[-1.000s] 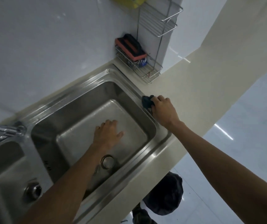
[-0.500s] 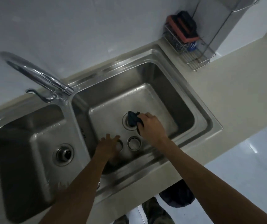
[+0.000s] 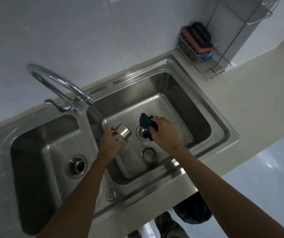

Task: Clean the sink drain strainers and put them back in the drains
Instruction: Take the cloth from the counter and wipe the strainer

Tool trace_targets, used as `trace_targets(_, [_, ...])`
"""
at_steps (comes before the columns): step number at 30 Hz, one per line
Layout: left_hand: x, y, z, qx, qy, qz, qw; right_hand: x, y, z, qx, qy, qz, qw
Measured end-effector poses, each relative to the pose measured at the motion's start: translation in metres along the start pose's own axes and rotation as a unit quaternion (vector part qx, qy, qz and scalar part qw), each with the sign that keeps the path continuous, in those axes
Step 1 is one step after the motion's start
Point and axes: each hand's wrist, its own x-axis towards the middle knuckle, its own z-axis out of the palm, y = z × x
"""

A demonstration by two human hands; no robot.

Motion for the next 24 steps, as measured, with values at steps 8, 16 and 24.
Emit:
trace_targets(8, [-0.01,0.035,-0.034,-0.127,-0.011,0.07,0.989,-0.001,-0.062,0.019,0.116,0.034,-0.014,0.993])
trace_targets(16, [-0.024,0.053,-0.063,-0.182,-0.057,0.094,0.977,0.033,-0.112,0.03,0.382,-0.069,0.134,0.912])
trace_targets(24, [-0.02,0.056,-0.078,-0.156,0.001,0.092,0.983,0.019,-0.126,0.042,0.34,-0.041,0.052,0.938])
